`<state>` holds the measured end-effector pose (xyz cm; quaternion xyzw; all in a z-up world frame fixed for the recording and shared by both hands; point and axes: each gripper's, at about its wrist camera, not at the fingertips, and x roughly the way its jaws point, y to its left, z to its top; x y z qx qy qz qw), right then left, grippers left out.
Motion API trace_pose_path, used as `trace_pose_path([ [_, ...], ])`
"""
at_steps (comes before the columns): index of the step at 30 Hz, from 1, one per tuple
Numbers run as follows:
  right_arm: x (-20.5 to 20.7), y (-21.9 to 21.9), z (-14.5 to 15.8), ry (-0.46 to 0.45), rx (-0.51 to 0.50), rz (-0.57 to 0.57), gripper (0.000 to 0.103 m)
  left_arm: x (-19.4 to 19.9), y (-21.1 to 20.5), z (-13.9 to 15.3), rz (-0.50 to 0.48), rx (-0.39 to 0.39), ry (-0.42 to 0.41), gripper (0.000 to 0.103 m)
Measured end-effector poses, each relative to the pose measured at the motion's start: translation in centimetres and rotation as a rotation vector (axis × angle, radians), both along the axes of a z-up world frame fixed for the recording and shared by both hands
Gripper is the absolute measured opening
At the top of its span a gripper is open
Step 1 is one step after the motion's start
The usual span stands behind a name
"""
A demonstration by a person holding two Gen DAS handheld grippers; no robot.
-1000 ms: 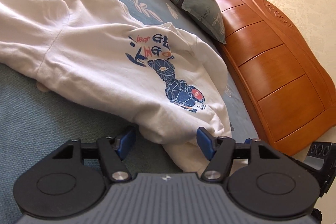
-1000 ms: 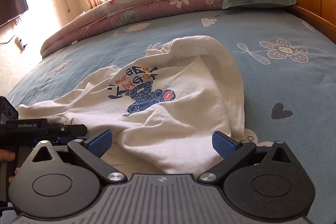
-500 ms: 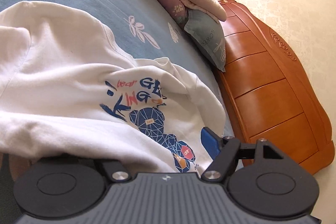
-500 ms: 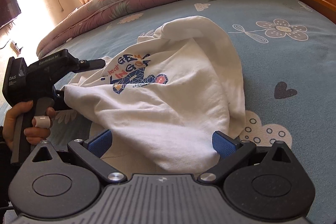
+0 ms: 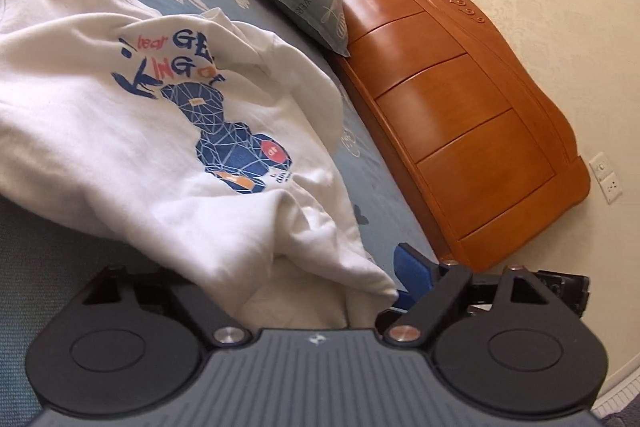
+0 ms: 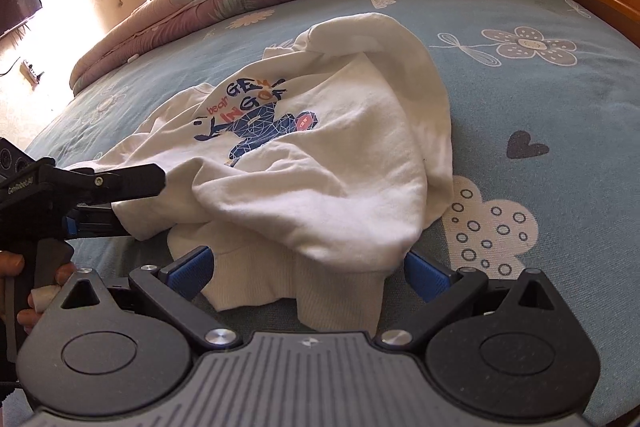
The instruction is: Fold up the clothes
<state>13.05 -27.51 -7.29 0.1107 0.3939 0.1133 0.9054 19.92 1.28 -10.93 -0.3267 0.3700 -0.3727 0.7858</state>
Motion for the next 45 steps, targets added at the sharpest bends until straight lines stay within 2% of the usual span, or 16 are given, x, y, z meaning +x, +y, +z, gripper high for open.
trace_pose_path([
  [6, -1.2, 0.1, 0.0, 0.009, 0.001, 0.004, 0.103, -0.8, 2.9, 2.8, 0.069, -0.113, -0.068, 0.084],
  [9, -1.7, 0.4, 0.3, -0.003, 0.003, 0.014, 0.103, -0.5, 3.5, 2.8, 0.093, -0.075, -0.047, 0.084],
  [11, -2.0, 0.6, 0.7, -0.014, -0.002, 0.023, 0.103, -0.6, 3.1, 2.1, 0.073, -0.037, -0.027, 0.084],
  [23, -4.0, 0.0, 1.0, -0.022, -0.015, 0.024, 0.103, -4.7, 2.3, 0.5, 0.158, 0.199, 0.122, 0.085],
  [29, -4.1, 0.2, 0.5, -0.017, 0.011, 0.039, 0.103, -6.0, 3.6, -0.4, 0.156, 0.051, 0.301, 0.084],
  [33, -4.1, 0.6, 0.1, -0.013, 0.028, 0.049, 0.103, -4.7, 1.8, -1.9, 0.153, 0.012, 0.341, 0.082],
  [35, -4.4, 0.4, 0.1, -0.016, 0.031, 0.051, 0.103, -4.0, 0.8, -2.6, 0.153, -0.011, 0.342, 0.067],
  [37, -4.6, 0.0, 0.0, -0.016, 0.035, 0.038, 0.103, -3.4, -0.1, -2.9, 0.163, -0.027, 0.322, 0.064],
  [39, -4.7, -0.7, -0.2, -0.011, 0.049, 0.014, 0.103, -2.9, -0.5, -3.6, 0.194, -0.049, 0.316, 0.053],
  [41, -4.6, -1.3, -0.5, -0.002, 0.062, -0.012, 0.103, -2.6, -0.5, -4.4, 0.236, -0.082, 0.33, 0.034],
  [43, -4.5, -1.7, -0.6, 0.002, 0.071, -0.024, 0.103, -2.7, -0.3, -4.8, 0.26, -0.104, 0.361, 0.03],
  [45, -4.5, -1.9, -0.8, 0.005, 0.076, -0.029, 0.103, -3.3, -0.1, -5.1, 0.252, -0.118, 0.349, 0.029],
])
